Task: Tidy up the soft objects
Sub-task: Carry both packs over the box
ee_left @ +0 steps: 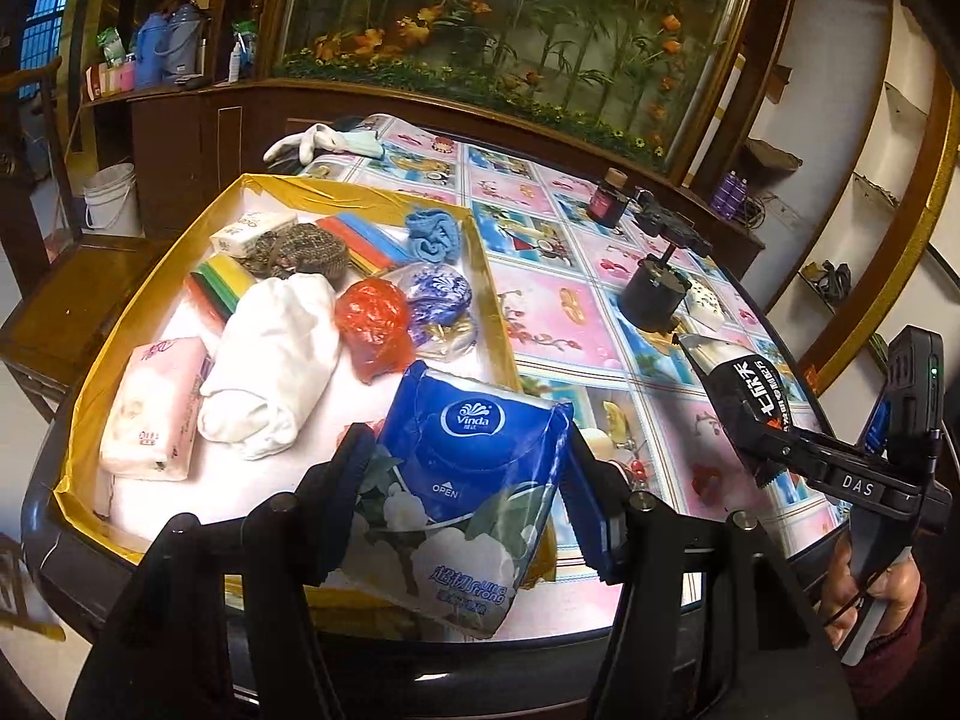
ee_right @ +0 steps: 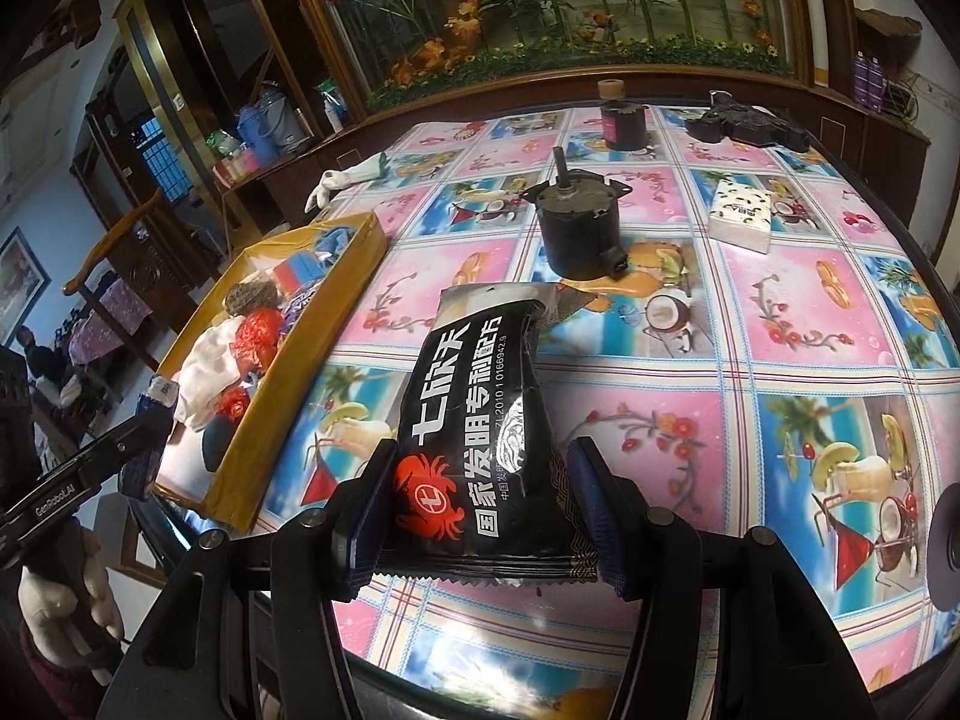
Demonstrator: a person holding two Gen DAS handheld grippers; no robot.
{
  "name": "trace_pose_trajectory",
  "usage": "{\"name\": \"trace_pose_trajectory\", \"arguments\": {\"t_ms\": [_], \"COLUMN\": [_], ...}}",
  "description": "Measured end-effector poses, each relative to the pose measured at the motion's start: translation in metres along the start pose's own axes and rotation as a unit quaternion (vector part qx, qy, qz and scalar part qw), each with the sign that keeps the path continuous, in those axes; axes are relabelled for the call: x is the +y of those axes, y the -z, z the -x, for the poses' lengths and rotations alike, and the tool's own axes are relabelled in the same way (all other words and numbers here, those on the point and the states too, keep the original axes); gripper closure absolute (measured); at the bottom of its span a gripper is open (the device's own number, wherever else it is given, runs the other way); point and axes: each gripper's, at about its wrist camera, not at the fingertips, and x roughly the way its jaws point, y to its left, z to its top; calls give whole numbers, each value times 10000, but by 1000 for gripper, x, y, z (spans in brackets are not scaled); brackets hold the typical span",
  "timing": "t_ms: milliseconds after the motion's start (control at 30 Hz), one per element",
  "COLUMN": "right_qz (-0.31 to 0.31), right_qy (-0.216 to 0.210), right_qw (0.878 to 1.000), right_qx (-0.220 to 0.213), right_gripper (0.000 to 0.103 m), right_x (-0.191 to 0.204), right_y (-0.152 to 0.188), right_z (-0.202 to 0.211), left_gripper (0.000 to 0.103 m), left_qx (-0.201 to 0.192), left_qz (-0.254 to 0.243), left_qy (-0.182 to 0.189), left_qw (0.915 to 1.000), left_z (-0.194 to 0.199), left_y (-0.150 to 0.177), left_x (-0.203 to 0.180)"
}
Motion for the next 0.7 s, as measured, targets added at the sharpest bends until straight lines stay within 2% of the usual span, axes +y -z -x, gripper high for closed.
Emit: {"name": "trace_pose_trajectory", "arguments": {"t_ms": [333,567,700], "right_qz": [217,594,880], "right_qy": [-63,-410,-622], "right_qw": [9997,9973,9940], "right_qx": [88,109,197], "right_gripper": [47,46,46], "right_x": [25,67,99], "right_y": [-4,-19,-25], "right_z": [-10,-21,-31], "left_gripper": [43,43,43], "left_qx": [-110,-100,-79], "left_qz": [98,227,209], "left_qy": [-191,-326,-690], "left_qw": [9997,9992,9974], "left_z": [3,-2,-6], "left_y": [0,0,1], "left_x": [17,35,47]}}
